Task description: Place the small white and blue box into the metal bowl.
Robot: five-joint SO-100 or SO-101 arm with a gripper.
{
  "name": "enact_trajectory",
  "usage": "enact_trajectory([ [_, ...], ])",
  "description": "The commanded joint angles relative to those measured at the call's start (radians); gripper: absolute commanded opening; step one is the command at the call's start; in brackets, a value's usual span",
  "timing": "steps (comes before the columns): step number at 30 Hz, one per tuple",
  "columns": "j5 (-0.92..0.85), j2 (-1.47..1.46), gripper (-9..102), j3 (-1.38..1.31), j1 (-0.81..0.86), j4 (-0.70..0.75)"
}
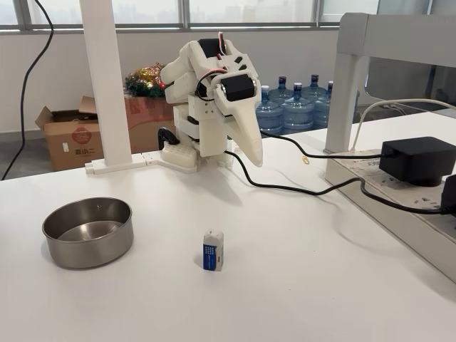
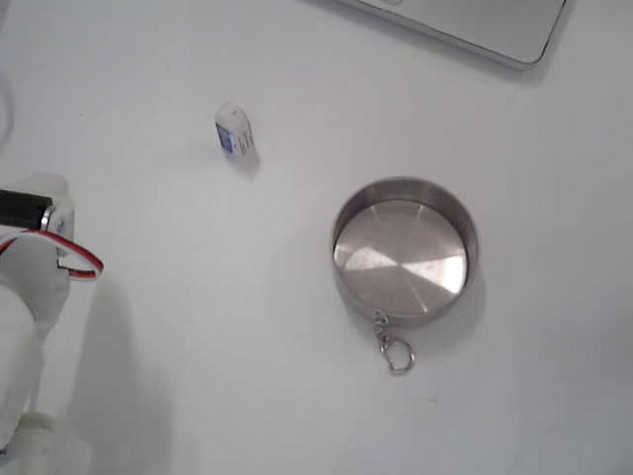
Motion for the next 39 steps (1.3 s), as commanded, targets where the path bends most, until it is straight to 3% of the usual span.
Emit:
enact_trajectory([
  [1, 0.005, 0.017, -4, 0.067, -0.005, 0.005],
  [39, 0.002, 0.015, -4, 0.067, 0.011, 0.003],
])
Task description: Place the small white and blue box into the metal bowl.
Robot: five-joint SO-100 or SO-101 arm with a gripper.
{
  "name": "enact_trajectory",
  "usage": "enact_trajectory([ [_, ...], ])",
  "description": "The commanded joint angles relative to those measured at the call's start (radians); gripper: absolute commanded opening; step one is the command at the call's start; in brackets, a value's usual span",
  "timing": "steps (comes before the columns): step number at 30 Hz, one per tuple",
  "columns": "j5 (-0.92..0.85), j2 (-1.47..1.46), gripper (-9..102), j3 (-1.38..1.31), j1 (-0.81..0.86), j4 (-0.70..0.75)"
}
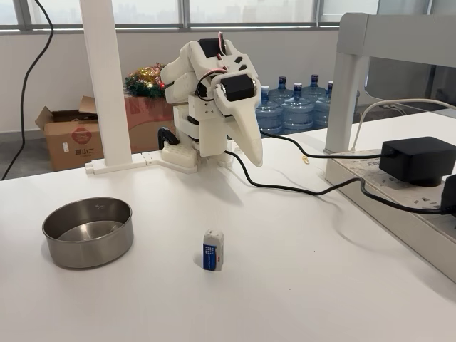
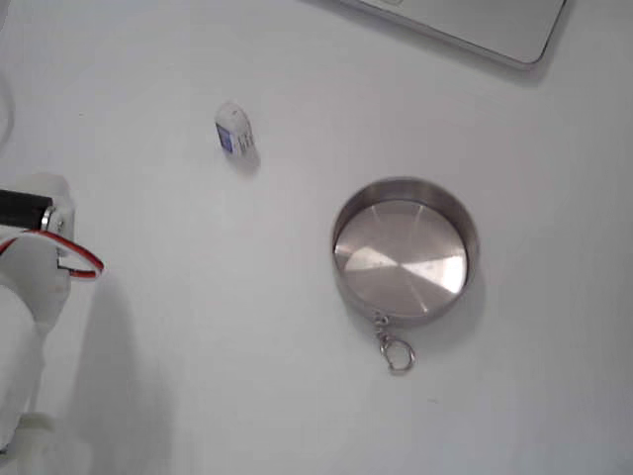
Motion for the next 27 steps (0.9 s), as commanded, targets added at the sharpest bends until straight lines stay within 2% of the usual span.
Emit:
enact_trajectory([
  [1, 0.003, 0.012, -4, 0.067, 0.009, 0.003],
  [4, 0.005, -0.044, -4, 0.067, 0.009, -0.037],
  [10, 0.011, -0.273, -4, 0.069, 0.011, -0.341],
  [12, 0.061, -0.336, -4, 0.071, 0.021, -0.446],
  [27, 0.934, -0.821, -3, 0.067, 0.206, -1.04],
])
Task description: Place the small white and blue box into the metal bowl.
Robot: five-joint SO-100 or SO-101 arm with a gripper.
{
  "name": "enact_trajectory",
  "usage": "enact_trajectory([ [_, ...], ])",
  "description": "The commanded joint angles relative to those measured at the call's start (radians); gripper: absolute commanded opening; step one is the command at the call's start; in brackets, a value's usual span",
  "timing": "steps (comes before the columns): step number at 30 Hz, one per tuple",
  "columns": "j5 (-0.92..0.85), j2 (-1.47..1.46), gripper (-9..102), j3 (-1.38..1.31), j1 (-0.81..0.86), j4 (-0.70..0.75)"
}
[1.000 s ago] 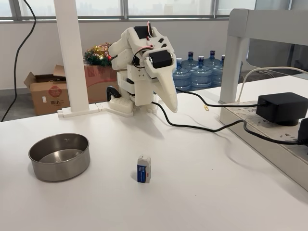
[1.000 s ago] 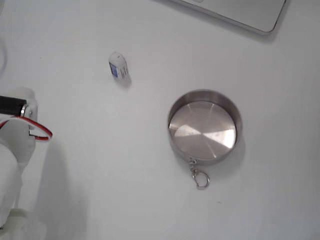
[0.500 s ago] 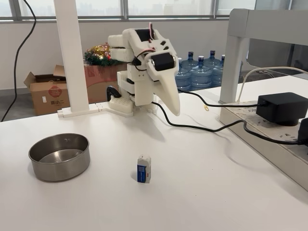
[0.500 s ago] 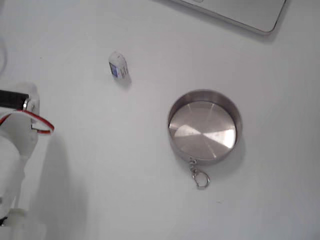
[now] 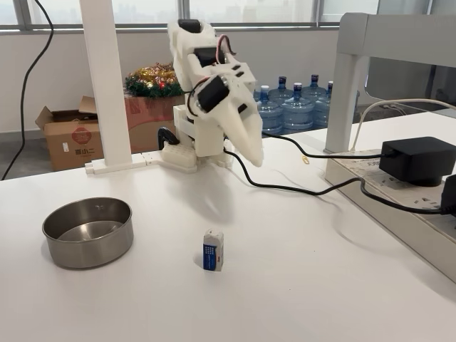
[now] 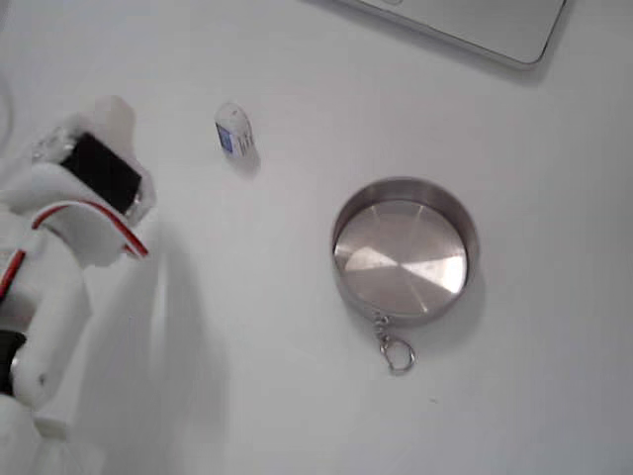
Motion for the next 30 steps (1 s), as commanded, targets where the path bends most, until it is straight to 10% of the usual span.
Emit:
enact_trajectory([
  [1, 0.204, -0.14, -3, 0.066, 0.074, -0.143],
  [11, 0.474, -0.497, -3, 0.043, 0.158, -0.499],
  [30, 0.486, -0.517, 11, 0.041, 0.213, -0.515],
])
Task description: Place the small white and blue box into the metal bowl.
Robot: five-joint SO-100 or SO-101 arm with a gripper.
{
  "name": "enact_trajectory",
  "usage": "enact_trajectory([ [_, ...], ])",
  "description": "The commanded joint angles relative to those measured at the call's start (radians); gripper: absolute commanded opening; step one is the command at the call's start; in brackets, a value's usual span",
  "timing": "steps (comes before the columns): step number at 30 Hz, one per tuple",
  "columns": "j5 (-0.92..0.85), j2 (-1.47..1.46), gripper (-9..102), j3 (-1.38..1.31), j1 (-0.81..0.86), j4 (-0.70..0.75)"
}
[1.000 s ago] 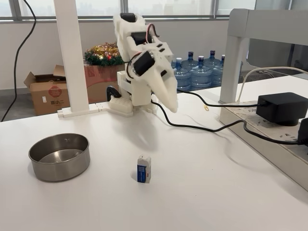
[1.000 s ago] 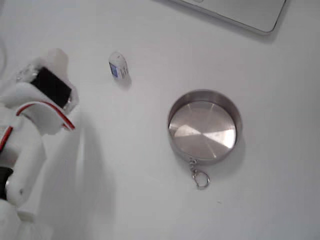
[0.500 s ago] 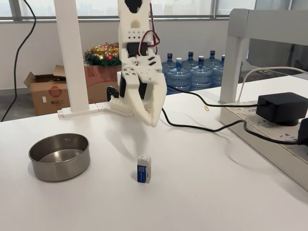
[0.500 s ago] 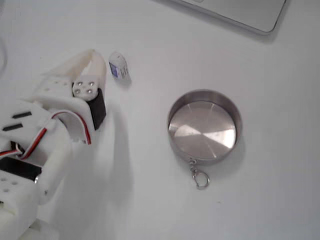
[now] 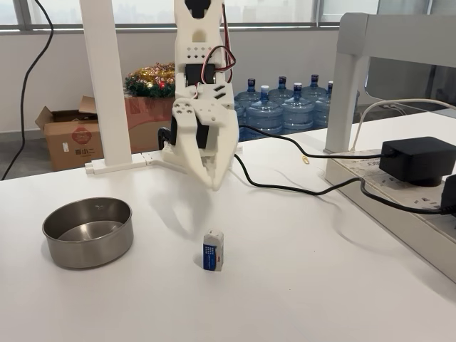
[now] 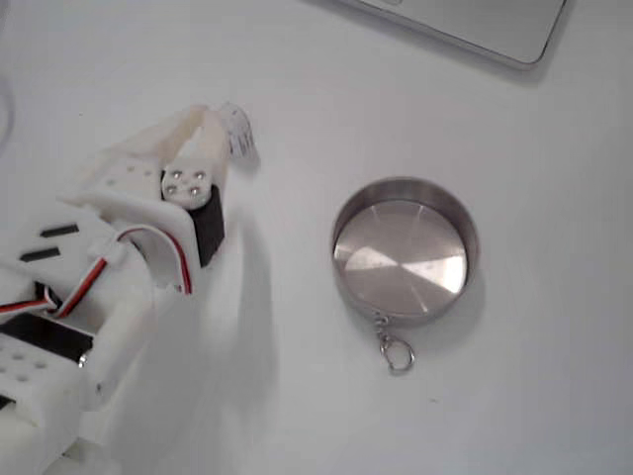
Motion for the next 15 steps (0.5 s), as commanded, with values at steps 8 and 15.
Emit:
enact_trajectory([
  [8, 0.098, -0.005, 25, 0.044, -0.002, -0.017],
  [15, 0.098, -0.126, 25, -0.051, -0.005, -0.02],
])
